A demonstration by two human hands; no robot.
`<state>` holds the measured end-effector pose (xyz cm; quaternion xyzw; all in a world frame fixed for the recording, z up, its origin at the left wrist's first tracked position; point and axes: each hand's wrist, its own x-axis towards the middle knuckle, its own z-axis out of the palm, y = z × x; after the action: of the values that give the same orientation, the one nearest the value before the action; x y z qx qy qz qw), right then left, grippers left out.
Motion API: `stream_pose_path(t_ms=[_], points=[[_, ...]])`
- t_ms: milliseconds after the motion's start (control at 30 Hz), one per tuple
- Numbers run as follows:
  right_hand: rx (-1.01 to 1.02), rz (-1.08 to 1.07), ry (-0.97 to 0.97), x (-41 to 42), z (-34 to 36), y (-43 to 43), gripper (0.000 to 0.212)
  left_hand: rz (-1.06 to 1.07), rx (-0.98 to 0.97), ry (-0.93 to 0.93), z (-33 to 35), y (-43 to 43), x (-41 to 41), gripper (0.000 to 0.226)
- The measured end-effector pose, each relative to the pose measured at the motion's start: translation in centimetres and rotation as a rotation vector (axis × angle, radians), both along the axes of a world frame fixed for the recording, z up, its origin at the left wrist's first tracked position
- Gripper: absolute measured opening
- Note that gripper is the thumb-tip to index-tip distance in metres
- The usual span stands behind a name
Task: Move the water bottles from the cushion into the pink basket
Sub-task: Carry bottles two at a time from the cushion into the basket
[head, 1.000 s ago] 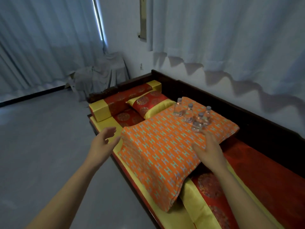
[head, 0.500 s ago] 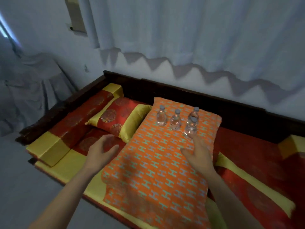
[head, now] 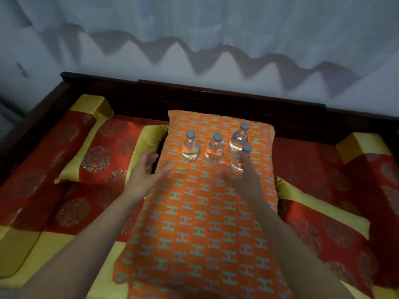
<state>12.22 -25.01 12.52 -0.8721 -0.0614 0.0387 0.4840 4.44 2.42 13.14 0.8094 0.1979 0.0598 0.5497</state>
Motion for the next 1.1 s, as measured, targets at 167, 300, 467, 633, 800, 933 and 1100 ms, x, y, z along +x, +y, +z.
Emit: stream_pose_path(t_ms=[167, 300, 467, 633, 800, 933, 1100], points=[[0.023, 0.002, 0.047, 5.6, -4.2, 4.2, 0.096, -0.057, -0.091, 0.058, -3.8, 1.1, 6.9, 0.097], [0.036, -0.014, 0.105, 8.4, -7.1, 6.3, 0.102, -0.156, -0.070, 0.067, -6.7, 0.5, 10.9, 0.100], [-0.020, -0.112, 0.100, 10.2, -10.0, 7.4, 0.098, -0.275, 0.026, 0.034, -9.6, -0.3, 14.9, 0.098], [-0.003, -0.130, 0.130, 11.8, -11.7, 7.7, 0.097, -0.263, 0.034, 0.021, -11.4, -1.1, 17.3, 0.089], [0.043, -0.148, 0.092, 12.4, -12.2, 8.1, 0.087, -0.273, 0.032, 0.060, -12.6, -0.6, 18.6, 0.088], [0.065, -0.186, 0.068, 12.3, -12.1, 8.5, 0.072, -0.276, 0.072, 0.067, -12.8, -0.3, 18.7, 0.083], [0.107, -0.210, 0.121, 11.3, -11.4, 8.3, 0.069, -0.243, 0.012, 0.086, -12.4, 0.9, 17.2, 0.079]])
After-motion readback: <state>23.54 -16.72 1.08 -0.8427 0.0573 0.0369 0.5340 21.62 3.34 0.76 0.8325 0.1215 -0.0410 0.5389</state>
